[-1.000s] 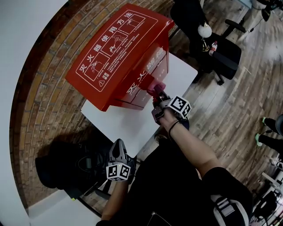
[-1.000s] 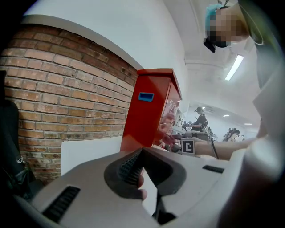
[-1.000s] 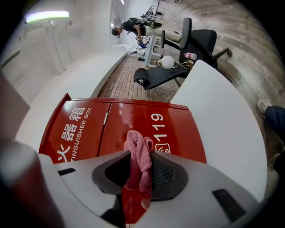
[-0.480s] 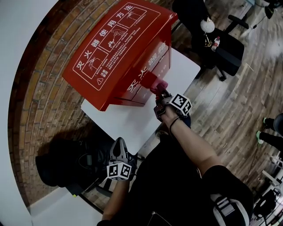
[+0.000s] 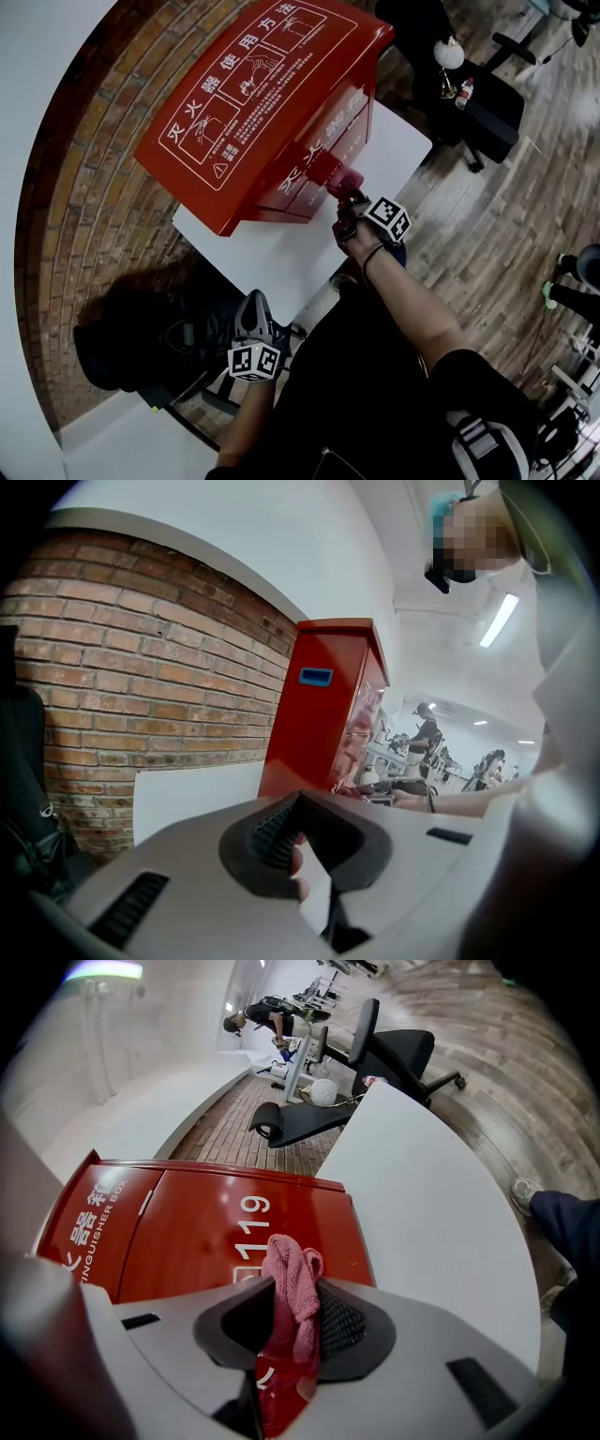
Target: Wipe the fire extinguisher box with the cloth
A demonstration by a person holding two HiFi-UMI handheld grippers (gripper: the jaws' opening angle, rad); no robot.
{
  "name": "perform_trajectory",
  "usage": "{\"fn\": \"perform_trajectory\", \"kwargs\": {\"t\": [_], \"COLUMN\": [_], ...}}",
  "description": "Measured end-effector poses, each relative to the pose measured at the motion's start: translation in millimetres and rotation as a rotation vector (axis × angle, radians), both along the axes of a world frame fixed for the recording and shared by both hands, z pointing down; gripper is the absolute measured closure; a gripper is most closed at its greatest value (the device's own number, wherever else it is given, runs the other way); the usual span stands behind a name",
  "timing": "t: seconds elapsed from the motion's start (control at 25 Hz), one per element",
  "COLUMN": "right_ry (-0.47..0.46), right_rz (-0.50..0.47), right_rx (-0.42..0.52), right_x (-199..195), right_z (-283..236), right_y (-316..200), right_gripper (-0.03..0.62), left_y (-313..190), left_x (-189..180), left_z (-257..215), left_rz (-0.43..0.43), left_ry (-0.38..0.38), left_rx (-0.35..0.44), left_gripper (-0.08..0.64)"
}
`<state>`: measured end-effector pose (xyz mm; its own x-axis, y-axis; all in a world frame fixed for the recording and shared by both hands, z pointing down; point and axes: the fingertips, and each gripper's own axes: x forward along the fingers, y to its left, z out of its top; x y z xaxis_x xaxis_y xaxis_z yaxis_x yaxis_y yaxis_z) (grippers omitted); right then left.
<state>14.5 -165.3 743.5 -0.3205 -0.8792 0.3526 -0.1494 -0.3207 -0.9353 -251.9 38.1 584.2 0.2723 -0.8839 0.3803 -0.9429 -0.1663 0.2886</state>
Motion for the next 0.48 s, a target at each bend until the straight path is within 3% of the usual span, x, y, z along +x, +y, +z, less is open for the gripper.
{"fn": "perform_trajectory", "kwargs": {"t": [0.48], "right_ry": [0.042], "right_rz": [0.006], "right_rx": [-0.086], "right_x": [4], "right_z": [41], "right_y": [-1], "right_gripper": [0.477], "left_y": [9], "left_x": [-6], "left_z": [6], "left_rz": [-0.014], "left_ry": [-0.003], "left_rx": [-0.02], "left_gripper": [0.538]}}
